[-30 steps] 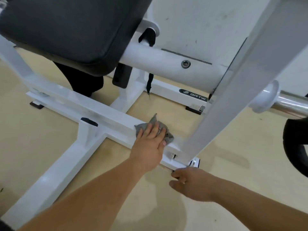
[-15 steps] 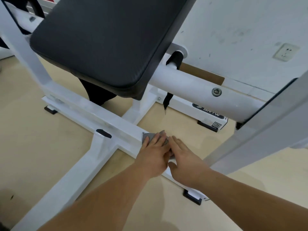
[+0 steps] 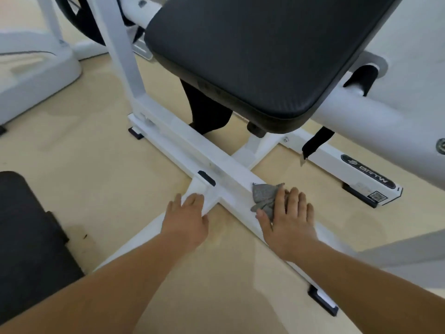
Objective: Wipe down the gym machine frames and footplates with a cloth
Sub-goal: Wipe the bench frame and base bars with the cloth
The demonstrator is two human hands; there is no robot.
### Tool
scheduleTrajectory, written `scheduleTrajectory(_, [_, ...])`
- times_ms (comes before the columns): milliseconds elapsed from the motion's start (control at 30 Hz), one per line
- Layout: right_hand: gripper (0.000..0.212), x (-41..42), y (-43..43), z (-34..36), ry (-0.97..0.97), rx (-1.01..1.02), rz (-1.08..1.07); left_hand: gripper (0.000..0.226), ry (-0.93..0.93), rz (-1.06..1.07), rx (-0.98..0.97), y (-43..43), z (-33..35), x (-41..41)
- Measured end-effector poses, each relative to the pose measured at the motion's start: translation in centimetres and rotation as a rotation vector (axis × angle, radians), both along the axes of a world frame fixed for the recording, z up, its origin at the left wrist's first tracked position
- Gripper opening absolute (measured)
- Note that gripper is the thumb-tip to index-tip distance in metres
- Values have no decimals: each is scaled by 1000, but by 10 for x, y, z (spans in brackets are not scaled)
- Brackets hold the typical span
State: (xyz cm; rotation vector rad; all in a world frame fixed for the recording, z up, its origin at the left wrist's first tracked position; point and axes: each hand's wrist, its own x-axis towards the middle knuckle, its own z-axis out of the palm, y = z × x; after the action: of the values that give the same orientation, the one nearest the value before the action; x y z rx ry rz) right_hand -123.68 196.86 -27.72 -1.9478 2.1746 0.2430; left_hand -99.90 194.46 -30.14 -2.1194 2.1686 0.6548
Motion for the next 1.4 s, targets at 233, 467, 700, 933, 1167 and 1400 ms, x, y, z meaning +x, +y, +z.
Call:
scheduleTrajectory(233, [83, 47, -20, -27, 52, -172, -1, 81, -140, 61, 272, 25, -70, 70])
scheduleTrajectory(467, [72, 72, -79, -20, -62, -152, 190, 95, -98, -13, 295, 26, -79, 82])
scheduleTrajectory(700, [76, 32, -33, -22, 46, -198, 131, 103, -54, -20, 336, 27, -77, 87])
scheduleTrajectory(933, [87, 77, -67, -18, 159, -181, 86, 92, 16, -15, 324, 27, -82, 84])
scheduleTrajectory(1167, [69, 54, -68, -20, 80, -193, 287, 97, 28, 15, 319, 28, -80, 87])
scheduleTrajectory(1400, [73, -20, 19, -26, 125, -182, 39, 101, -26, 3, 321, 29, -81, 83])
